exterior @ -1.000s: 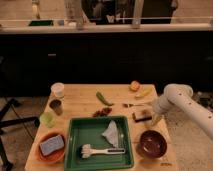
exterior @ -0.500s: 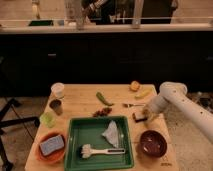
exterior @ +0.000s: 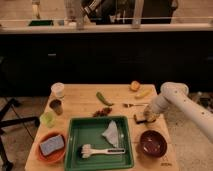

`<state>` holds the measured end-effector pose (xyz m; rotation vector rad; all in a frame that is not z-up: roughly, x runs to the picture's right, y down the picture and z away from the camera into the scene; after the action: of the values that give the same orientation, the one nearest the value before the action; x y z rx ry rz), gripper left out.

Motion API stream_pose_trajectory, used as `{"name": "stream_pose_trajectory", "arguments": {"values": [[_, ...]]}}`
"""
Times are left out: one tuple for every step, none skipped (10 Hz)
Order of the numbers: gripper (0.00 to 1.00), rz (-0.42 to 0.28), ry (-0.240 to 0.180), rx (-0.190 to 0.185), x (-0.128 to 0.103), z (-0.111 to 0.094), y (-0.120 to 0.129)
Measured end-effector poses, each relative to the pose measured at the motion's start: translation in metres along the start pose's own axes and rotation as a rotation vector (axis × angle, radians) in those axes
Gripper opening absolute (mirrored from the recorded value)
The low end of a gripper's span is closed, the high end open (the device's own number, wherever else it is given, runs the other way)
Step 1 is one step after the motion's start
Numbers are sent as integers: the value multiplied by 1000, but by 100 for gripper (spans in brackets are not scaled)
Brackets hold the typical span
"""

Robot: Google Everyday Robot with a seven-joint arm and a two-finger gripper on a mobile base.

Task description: Wipe purple bowl with eraser

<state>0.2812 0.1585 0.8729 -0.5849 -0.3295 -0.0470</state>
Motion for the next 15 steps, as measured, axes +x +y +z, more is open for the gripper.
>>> {"name": "stream_pose_trajectory", "arguments": {"values": [[10,3,2,27,2,-12,-1],[10,2,5,69,2,-33,-2],[10,-7,5,101,2,-52,-2],[10,-20,3,123,1,-67,0],[10,-71,-5,144,-8,-85,5],[10,-111,-11,153,-15,-93,9],[10,-172,-20,159,-28,-103,17],[10,-224,-26,157,-41,-111,26],[10,-271,-30,147,-55,-112,35],[10,-325,-31,127,-73,-110,46],[10,-363,-33,113,-86,-109,57],[10,-394,-37,99,-98,-111,71],[10,-405,-40,91,-102,-112,80],[10,-405,-44,84,-104,-112,88],[10,-396,-50,77,-103,-113,95]]}}
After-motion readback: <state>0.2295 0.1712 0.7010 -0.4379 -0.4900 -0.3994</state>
